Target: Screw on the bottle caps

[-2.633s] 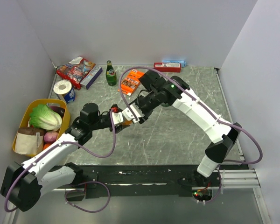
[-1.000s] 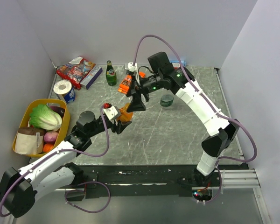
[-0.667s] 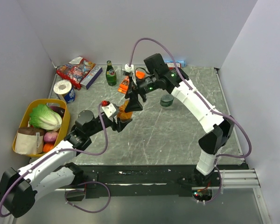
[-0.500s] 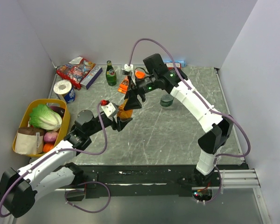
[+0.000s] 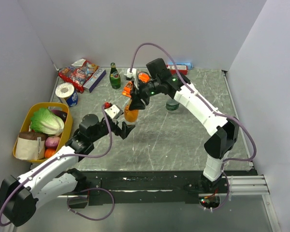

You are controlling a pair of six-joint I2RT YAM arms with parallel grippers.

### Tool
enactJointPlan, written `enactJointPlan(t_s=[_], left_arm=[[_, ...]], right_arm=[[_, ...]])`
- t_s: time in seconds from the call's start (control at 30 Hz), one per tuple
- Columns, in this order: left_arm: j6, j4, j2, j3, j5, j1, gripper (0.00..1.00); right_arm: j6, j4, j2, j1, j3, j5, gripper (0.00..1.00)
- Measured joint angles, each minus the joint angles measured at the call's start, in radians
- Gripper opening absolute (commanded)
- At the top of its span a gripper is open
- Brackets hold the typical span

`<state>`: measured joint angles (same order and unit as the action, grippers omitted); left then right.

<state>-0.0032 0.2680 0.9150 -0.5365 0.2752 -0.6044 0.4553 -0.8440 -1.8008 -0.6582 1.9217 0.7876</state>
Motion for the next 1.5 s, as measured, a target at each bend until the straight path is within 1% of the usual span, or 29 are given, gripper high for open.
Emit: enactJointPlan(t_s=[0.17, 0.27, 0.4, 0.5, 0.63, 0.67, 0.7, 0.93, 1.07, 1.23, 1.5], left_arm=[[-0.047, -0.134, -0.099, 0.043, -0.065, 0.020, 0.96], [-0.066, -0.176, -0.133, 0.046, -0.098, 0.052, 0.96], [-0.079, -0.185, -0.116, 0.040, -0.127, 0.123, 0.96], [-0.088, -0.184, -0.089, 0.029, -0.145, 0.166, 0.96], [-0.087, -0.184, -0.071, 0.011, -0.150, 0.187, 0.96], [-0.087, -0.183, -0.068, 0.006, -0.150, 0.189, 0.96], [-0.087, -0.184, -0.066, 0.001, -0.150, 0.189, 0.96], [-0.087, -0.183, -0.050, -0.014, -0.149, 0.191, 0.96], [-0.087, -0.183, -0.046, -0.014, -0.148, 0.195, 0.96], [-0.087, -0.182, -0.035, -0.014, -0.142, 0.198, 0.96], [-0.085, -0.181, -0.025, -0.014, -0.140, 0.202, 0.96]], right_arm=[[0.050, 0.102, -0.004, 0.006, -0.151, -0.115, 0.33], [0.065, 0.182, -0.005, 0.008, -0.249, -0.177, 0.34], [0.086, 0.342, -0.004, 0.009, -0.404, -0.245, 0.36], [0.090, 0.412, -0.009, 0.009, -0.467, -0.280, 0.36], [0.087, 0.491, -0.031, 0.010, -0.469, -0.295, 0.39], [0.085, 0.507, -0.035, 0.010, -0.469, -0.298, 0.40], [0.085, 0.519, -0.038, 0.010, -0.469, -0.299, 0.44], [0.083, 0.579, -0.053, 0.010, -0.475, -0.317, 0.51], [0.077, 0.588, -0.058, 0.010, -0.483, -0.323, 0.55], [0.074, 0.598, -0.082, 0.011, -0.483, -0.328, 0.62], [0.071, 0.594, -0.124, 0.011, -0.483, -0.335, 0.67]])
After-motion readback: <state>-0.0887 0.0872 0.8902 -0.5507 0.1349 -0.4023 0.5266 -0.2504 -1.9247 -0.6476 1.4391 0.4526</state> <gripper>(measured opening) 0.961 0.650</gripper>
